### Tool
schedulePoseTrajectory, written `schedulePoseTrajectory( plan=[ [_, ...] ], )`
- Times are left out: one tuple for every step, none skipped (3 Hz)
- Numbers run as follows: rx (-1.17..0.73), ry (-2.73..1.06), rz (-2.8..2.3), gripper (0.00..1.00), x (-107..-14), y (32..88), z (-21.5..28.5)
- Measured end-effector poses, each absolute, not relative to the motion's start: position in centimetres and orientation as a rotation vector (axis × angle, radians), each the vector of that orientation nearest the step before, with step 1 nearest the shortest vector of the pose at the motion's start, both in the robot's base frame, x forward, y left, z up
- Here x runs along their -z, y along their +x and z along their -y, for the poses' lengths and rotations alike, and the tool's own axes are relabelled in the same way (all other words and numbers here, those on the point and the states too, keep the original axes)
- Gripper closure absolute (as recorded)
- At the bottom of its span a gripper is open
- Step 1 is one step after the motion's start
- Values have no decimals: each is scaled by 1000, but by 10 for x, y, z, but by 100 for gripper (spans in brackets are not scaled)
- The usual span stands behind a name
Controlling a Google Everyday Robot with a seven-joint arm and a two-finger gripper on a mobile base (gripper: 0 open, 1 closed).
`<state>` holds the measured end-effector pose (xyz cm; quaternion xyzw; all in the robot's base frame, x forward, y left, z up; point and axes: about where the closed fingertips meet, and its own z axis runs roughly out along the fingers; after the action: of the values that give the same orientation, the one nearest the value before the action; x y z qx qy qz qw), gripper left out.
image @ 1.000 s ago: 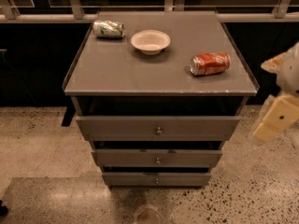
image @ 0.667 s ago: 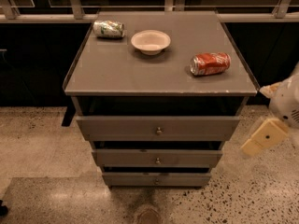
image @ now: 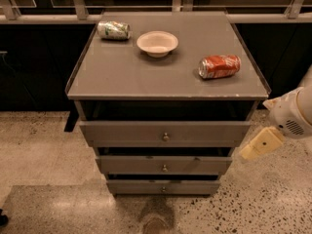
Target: Open middle drawer
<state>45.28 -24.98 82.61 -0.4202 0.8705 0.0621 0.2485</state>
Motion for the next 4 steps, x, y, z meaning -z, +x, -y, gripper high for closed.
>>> schedulePoseTrajectory(
  plan=[
    [-135, -1056, -2376, 0, -814, 446, 256],
    [-107, -901, -2420, 0, -767, 418, 259],
    [-86, -827, -2402, 0, -725, 405, 256],
    [-84, -798, -2355, 0, -696, 417, 248]
  ],
)
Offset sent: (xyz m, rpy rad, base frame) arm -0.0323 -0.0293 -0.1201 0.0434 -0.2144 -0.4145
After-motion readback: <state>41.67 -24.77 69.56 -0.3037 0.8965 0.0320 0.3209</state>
